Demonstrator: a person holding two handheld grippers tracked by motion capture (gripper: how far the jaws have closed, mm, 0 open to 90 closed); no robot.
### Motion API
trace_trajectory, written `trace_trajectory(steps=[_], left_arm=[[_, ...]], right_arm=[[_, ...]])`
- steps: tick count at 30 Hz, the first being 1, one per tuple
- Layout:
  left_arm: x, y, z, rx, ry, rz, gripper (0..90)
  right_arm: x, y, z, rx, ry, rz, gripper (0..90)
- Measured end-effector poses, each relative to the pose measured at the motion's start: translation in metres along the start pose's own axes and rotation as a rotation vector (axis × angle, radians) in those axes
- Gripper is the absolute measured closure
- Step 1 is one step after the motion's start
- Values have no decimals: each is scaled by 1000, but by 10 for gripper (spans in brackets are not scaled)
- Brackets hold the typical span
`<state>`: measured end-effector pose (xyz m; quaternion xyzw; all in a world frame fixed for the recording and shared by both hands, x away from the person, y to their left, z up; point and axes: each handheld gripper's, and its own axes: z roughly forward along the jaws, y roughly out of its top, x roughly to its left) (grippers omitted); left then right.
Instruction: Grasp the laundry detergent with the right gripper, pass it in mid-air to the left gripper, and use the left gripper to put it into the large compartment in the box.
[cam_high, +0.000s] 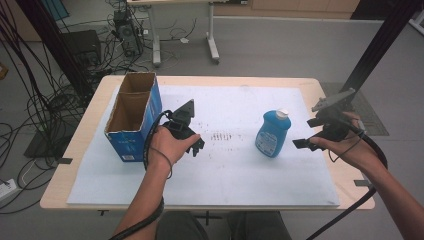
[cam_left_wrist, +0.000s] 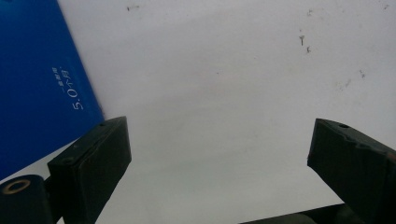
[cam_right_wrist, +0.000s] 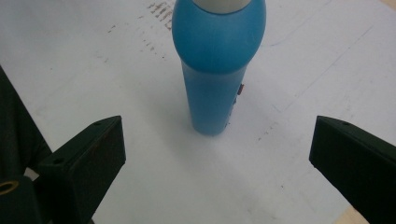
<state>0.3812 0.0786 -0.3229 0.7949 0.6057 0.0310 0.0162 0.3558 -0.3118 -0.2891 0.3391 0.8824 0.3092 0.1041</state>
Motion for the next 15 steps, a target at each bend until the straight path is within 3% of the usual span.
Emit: trace_trajectory(steps=[15], left_arm=[[-4,-1,3,-7,7,3,64]], right_arm=[[4,-18,29,-88,-31,2,30]])
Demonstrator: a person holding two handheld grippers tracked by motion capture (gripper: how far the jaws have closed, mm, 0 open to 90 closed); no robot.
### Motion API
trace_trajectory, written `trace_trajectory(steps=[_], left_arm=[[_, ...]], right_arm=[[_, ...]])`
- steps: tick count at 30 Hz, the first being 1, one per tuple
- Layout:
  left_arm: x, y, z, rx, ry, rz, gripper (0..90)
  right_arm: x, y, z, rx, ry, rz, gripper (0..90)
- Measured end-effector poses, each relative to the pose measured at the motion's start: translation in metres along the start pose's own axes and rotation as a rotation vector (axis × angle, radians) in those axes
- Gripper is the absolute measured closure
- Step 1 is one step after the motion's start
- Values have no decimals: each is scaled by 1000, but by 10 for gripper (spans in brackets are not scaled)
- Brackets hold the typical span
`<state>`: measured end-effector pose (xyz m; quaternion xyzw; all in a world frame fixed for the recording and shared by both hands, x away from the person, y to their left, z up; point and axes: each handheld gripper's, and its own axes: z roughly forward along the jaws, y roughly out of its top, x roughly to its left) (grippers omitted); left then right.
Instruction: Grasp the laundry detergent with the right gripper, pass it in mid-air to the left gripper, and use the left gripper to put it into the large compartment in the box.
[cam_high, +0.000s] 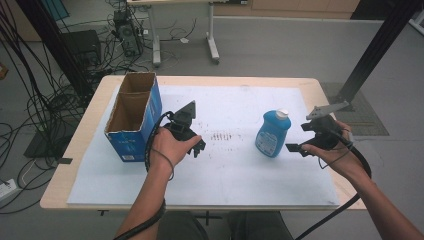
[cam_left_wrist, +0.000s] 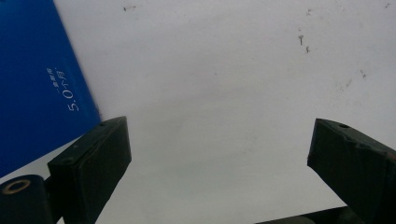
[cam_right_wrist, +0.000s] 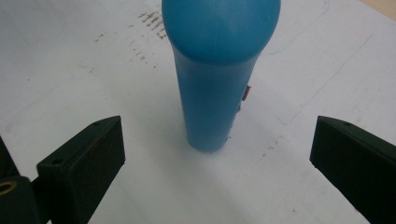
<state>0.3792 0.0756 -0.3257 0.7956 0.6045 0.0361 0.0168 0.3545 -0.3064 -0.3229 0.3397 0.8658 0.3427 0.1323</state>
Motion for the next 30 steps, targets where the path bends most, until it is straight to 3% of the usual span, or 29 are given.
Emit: trace_trajectory(steps=[17,30], left_arm=[[2,-2,0,-11,7,-8,64],[2,-1,3,-5,14,-3,63]], right_arm=[[8,-12,36,-84,-26,35,27],[9,-17,53,-121,-49,50,24]])
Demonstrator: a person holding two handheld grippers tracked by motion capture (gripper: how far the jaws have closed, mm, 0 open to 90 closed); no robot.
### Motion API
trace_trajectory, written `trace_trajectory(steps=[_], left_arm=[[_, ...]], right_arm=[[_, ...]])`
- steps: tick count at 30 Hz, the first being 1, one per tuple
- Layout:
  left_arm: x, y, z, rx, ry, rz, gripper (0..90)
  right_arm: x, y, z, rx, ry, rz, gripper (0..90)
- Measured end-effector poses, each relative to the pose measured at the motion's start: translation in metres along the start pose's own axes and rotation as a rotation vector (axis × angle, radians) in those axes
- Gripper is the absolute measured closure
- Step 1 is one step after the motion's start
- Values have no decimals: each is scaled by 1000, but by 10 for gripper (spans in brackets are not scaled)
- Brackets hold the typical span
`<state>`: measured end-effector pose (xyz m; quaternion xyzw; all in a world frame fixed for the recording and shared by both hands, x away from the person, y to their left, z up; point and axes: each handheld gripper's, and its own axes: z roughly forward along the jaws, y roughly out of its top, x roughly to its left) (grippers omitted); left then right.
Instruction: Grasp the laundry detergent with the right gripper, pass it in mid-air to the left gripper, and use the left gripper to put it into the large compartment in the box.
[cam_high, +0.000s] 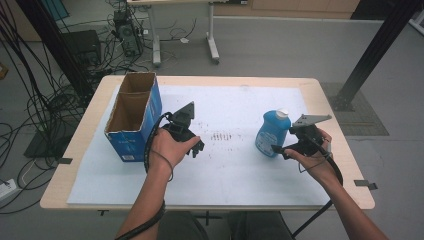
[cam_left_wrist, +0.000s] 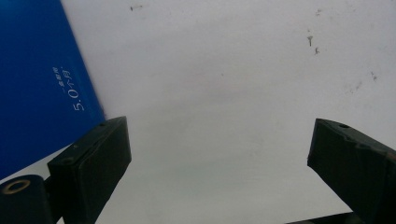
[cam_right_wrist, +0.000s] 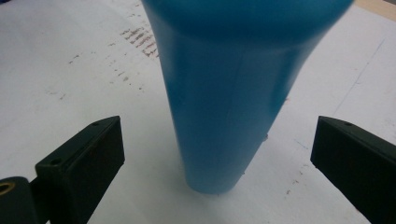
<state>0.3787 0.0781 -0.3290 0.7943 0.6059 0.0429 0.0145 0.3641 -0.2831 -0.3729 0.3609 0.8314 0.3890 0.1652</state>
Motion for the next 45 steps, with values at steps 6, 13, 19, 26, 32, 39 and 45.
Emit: trace_trajectory(steps=[6,13,19,26,32,39,45], left_arm=[[0,0,0,-6,0,-3,64],[0,0,-2,-7,5,3,63],[-1,0,-1,-9,7,1,63],[-2,2,-1,-7,7,6,63],[-3,3,-3,-9,5,9,62],[-4,3,-3,-16,3,6,62],[-4,3,-3,-15,1,9,62]], right_arm=[[3,-2,8,-20,-2,-5,25],[4,-3,13,-45,-15,-1,19],[4,-5,18,-56,-14,4,19],[4,-8,22,-77,-19,6,18],[6,-9,25,-90,-21,2,17],[7,-9,27,-105,-23,5,17],[7,-9,27,-113,-25,8,17]])
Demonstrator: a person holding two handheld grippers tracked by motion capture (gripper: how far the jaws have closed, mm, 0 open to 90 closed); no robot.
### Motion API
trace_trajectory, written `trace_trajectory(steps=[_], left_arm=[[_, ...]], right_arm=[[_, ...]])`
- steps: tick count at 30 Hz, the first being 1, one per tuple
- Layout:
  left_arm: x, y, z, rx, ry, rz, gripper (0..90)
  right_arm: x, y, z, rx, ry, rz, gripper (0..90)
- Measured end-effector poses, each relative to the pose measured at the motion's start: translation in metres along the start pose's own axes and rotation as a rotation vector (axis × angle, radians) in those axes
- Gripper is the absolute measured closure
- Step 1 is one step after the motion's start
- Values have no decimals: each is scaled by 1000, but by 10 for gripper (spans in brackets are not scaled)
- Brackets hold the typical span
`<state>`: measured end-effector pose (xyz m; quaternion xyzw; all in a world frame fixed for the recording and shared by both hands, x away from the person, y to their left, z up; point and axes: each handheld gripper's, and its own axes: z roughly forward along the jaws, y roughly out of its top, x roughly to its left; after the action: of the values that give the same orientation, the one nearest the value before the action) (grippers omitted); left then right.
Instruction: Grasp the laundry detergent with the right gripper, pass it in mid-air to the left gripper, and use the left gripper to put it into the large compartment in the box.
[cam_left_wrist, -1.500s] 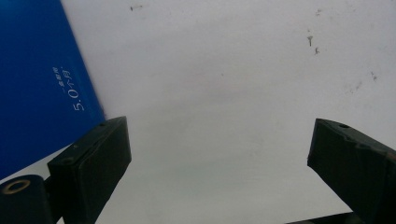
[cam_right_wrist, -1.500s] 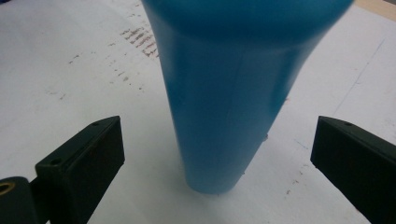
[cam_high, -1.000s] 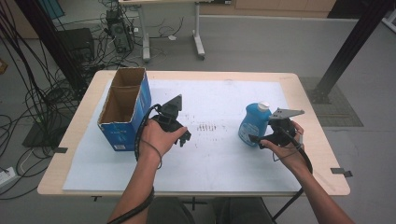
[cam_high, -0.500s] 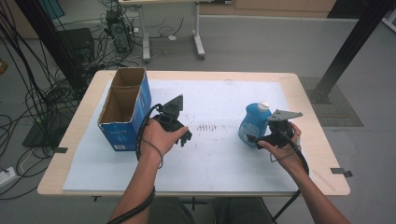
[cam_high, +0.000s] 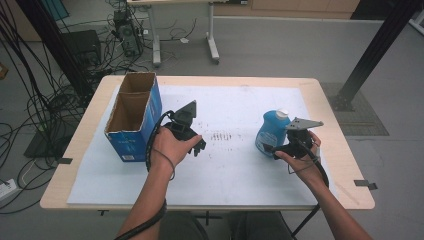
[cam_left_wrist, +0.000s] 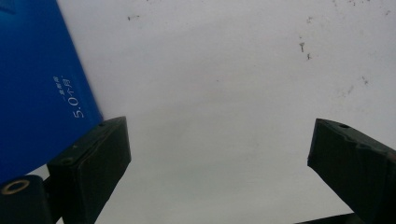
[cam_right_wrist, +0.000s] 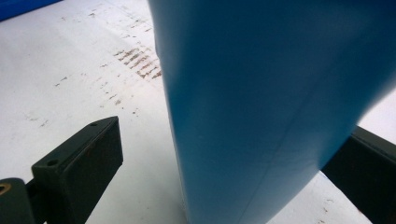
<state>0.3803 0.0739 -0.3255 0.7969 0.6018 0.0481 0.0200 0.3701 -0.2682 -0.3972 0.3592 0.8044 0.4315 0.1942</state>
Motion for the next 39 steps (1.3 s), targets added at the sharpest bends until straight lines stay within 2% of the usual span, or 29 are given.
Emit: trace_trajectory(steps=[5,27,39], left_arm=[[-1,1,0,0,-2,2,61],[0,0,-1,-8,-3,1,61],[1,0,-1,-7,-3,0,61]], right_arm=[[-1,-1,0,-10,-4,10,15],[1,-2,3,-17,-2,1,15],[1,-2,2,-39,-3,0,15]])
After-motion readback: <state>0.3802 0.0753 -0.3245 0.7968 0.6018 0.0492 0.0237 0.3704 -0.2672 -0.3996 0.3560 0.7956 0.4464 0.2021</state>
